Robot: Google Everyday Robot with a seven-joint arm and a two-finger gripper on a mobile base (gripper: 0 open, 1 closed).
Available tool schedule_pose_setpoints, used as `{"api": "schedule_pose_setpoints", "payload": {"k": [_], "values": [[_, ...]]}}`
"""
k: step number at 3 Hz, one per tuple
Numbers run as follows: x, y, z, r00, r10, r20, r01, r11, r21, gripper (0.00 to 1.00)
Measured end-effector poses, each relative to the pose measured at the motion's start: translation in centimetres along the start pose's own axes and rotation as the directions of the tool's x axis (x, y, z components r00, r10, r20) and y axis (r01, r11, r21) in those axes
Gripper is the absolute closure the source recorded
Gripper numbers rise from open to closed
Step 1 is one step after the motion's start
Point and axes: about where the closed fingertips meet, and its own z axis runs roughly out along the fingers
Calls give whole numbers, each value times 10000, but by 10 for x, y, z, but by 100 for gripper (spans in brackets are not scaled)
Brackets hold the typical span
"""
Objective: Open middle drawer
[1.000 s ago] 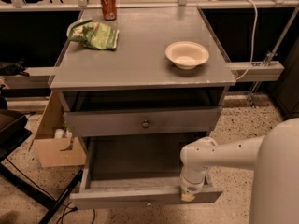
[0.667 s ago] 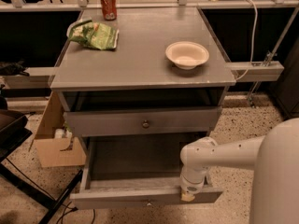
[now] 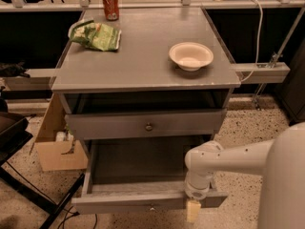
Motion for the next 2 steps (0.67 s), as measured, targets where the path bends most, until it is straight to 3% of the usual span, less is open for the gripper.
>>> {"api": "schedule_pose_setpoints", "payload": {"k": [1,2], "values": [[13,19,-64,9983,-558,154,543,9950,841,0],[24,49,-132,9933,-1126,-270,1153,9834,1401,0]]}}
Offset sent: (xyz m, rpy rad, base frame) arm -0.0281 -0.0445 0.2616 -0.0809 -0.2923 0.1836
